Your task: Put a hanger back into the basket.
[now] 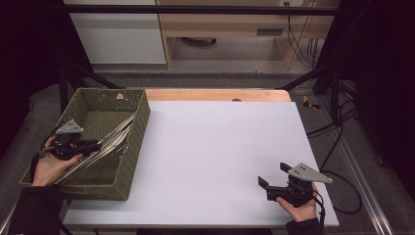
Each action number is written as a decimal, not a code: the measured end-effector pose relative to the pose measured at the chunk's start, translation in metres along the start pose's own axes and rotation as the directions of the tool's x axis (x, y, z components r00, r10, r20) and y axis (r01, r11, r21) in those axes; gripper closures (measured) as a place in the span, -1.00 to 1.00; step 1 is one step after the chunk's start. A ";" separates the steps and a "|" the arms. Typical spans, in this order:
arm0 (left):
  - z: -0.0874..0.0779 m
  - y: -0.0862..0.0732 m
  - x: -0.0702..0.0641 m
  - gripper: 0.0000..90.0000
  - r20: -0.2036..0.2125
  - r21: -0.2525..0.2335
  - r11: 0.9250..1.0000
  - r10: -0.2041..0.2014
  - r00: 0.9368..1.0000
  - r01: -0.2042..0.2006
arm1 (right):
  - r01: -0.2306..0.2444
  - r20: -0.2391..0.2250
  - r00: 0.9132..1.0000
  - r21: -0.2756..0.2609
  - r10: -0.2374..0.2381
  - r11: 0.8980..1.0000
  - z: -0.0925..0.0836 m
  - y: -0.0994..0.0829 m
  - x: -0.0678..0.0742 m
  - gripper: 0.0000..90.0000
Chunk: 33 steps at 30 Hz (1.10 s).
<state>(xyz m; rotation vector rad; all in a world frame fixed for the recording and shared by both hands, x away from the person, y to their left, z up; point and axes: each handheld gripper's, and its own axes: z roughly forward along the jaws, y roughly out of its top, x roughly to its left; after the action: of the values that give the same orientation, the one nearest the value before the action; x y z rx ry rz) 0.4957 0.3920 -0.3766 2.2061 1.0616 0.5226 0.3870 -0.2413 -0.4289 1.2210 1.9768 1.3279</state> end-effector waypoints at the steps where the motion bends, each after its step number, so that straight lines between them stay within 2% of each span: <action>1: -0.002 0.001 -0.001 0.54 0.009 -0.007 1.000 -0.007 1.000 0.007 | 0.000 0.001 1.000 0.001 0.000 1.000 0.000 0.000 0.000 -0.85; 5: -0.013 0.003 -0.006 0.42 0.003 -0.047 0.999 -0.003 1.000 0.004 | 0.001 -0.004 1.000 -0.003 -0.001 1.000 0.000 0.000 0.000 -0.85; 8: -0.024 0.005 -0.010 0.28 -0.001 -0.114 0.993 -0.026 1.000 0.026 | 0.001 -0.003 1.000 -0.006 -0.001 1.000 -0.001 0.000 0.000 -0.85; 9: -0.028 0.006 -0.013 0.23 0.001 -0.151 0.988 -0.043 0.999 0.043 | 0.001 -0.004 1.000 -0.007 -0.001 1.000 -0.001 0.000 0.000 -0.85; 10: -0.028 0.006 -0.013 0.15 0.001 -0.151 0.988 -0.043 0.999 0.043 | 0.001 -0.004 1.000 -0.007 -0.001 1.000 -0.001 0.000 0.000 -0.85; 11: -0.036 0.009 -0.021 0.15 0.006 -0.221 0.973 -0.060 0.998 0.060 | -0.006 -0.004 1.000 -0.004 0.006 1.000 -0.001 0.001 0.000 -0.85; 12: -0.039 0.011 -0.024 -0.01 0.009 -0.247 0.967 -0.064 0.998 0.064 | -0.003 -0.008 1.000 -0.009 0.003 1.000 -0.001 0.001 0.000 -0.85; 15: -0.047 0.016 -0.039 -0.21 0.035 -0.322 0.943 -0.077 0.996 0.084 | 0.011 -0.011 1.000 -0.020 -0.011 1.000 -0.002 0.001 0.000 -0.85; 17: -0.050 0.019 -0.050 -0.36 0.036 -0.363 0.929 -0.071 0.997 0.079 | 0.003 -0.015 1.000 -0.029 -0.004 1.000 -0.001 0.001 0.000 -0.85; 18: -0.050 0.019 -0.050 -0.43 0.036 -0.363 0.929 -0.071 0.997 0.079 | 0.004 -0.018 1.000 -0.032 -0.004 0.999 -0.001 0.001 0.000 -0.85; 19: -0.051 0.022 -0.061 -0.51 0.034 -0.401 0.913 -0.062 0.998 0.070 | 0.001 -0.022 1.000 -0.032 -0.001 0.999 -0.002 0.001 0.001 -0.85; 20: -0.052 0.022 -0.067 -0.56 0.039 -0.418 0.906 -0.051 0.998 0.063 | 0.002 -0.024 1.000 -0.034 -0.003 0.999 -0.002 0.001 0.000 -0.85; 21: -0.051 0.023 -0.073 -0.64 0.051 -0.441 0.894 -0.060 0.997 0.077 | 0.004 -0.029 1.000 -0.035 -0.005 0.999 -0.002 0.001 0.000 -0.86; 22: -0.051 0.023 -0.073 -0.70 0.051 -0.441 0.894 -0.060 0.997 0.077 | 0.004 -0.033 0.999 -0.038 -0.005 0.999 -0.002 0.002 0.000 -0.86; 24: -0.050 0.025 -0.086 -0.76 0.062 -0.461 0.884 -0.056 0.997 0.079 | 0.000 -0.036 0.999 -0.041 -0.002 0.999 -0.003 0.002 0.001 -0.86; 26: -0.046 0.024 -0.096 -0.87 0.065 -0.461 0.884 -0.056 0.996 0.080 | -0.010 -0.050 0.999 -0.059 0.007 0.998 -0.005 0.003 0.001 -0.86; 27: -0.042 0.023 -0.106 -0.89 0.079 -0.464 0.881 -0.061 0.995 0.091 | -0.012 -0.057 0.998 -0.063 0.009 0.998 -0.005 0.003 0.000 -0.86; 28: -0.039 0.023 -0.111 -0.90 0.081 -0.468 0.879 -0.063 0.995 0.094 | -0.016 -0.054 0.998 -0.068 0.012 0.998 -0.005 0.003 0.000 -0.86; 30: -0.037 0.022 -0.116 -0.90 0.075 -0.467 0.880 -0.062 0.995 0.090 | -0.015 -0.056 0.998 -0.069 0.011 0.998 -0.006 0.003 -0.001 -0.86; 33: -0.030 0.020 -0.131 -0.90 0.089 -0.477 0.874 -0.063 0.994 0.098 | -0.018 -0.068 0.998 -0.074 0.013 0.997 -0.007 0.003 -0.001 -0.86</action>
<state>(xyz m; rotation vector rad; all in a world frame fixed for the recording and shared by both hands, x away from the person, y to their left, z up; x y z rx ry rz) 0.4110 0.2889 -0.3517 1.7208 0.8676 0.5935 0.3837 -0.2448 -0.4230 1.1736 1.9489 1.4551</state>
